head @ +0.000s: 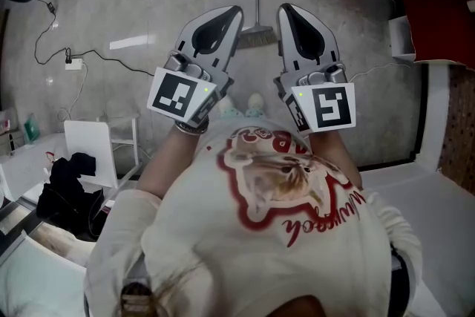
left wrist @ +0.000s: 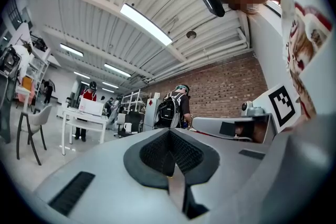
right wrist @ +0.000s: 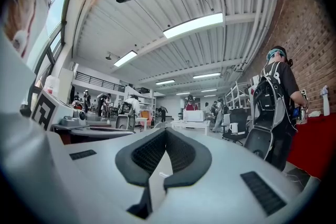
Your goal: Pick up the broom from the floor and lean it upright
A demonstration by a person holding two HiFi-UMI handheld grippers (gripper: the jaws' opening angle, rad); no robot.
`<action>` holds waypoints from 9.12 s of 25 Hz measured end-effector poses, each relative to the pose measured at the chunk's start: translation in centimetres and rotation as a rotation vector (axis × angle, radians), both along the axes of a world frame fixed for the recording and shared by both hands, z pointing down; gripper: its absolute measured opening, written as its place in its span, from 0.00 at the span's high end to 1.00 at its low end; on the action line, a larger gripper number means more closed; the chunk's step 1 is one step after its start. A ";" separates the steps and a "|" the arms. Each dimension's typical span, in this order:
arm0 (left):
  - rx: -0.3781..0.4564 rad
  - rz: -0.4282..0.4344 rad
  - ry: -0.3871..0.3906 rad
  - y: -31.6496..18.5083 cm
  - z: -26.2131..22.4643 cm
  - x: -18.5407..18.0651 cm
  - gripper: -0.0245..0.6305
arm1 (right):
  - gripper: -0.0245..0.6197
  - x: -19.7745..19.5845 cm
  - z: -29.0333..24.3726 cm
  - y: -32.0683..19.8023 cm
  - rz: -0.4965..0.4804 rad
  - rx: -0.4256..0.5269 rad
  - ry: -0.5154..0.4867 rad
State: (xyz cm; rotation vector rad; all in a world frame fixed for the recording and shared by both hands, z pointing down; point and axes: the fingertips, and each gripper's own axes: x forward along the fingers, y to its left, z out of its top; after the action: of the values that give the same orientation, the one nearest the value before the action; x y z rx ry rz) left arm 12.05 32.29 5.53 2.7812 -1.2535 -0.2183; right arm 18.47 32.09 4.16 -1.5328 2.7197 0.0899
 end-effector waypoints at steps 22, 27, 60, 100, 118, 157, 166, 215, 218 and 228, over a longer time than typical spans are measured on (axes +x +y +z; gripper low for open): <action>-0.054 0.030 0.002 -2.6 3.0 -3.9 0.93 | 0.92 -2.5 2.4 -1.7 0.069 -0.016 -0.013; -0.038 0.034 -0.015 -7.1 3.7 -2.5 0.93 | 0.92 -1.9 3.1 -6.7 0.042 -0.024 -0.016; -0.252 -0.071 -0.062 -42.5 37.9 -1.0 0.93 | 0.92 1.9 44.7 -43.1 0.098 -0.340 0.134; -0.443 0.102 -0.348 -46.0 83.3 4.7 0.93 | 0.66 8.2 99.1 -46.1 0.309 -0.883 0.353; -0.475 -0.065 -0.290 -44.2 78.5 -1.5 0.93 | 0.81 3.1 93.2 -45.8 0.219 -0.870 0.236; -0.350 -0.774 -0.117 -53.9 30.6 -40.6 0.93 | 0.82 -33.4 39.1 -60.1 -0.262 -0.409 0.283; -0.398 -0.879 -0.073 -63.8 32.3 -46.4 0.93 | 0.82 -40.4 40.4 -70.6 -0.412 -0.439 0.336; -0.497 -0.964 -0.084 -86.6 51.8 -86.2 0.93 | 0.82 -87.1 70.2 -95.9 -0.691 -0.575 0.628; -0.505 -0.959 -0.082 -87.2 52.0 -86.7 0.93 | 0.82 -88.6 70.2 -96.7 -0.705 -0.557 0.643; -0.503 -0.941 -0.116 -89.4 51.8 -88.8 0.93 | 0.82 -90.6 71.6 -99.6 -0.649 -0.624 0.680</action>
State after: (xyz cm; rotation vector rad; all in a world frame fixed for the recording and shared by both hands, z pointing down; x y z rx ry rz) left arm -76.77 -57.12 57.36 1.6537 -2.1784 0.1909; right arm -72.16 -67.48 75.72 -0.6123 3.9223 -0.3403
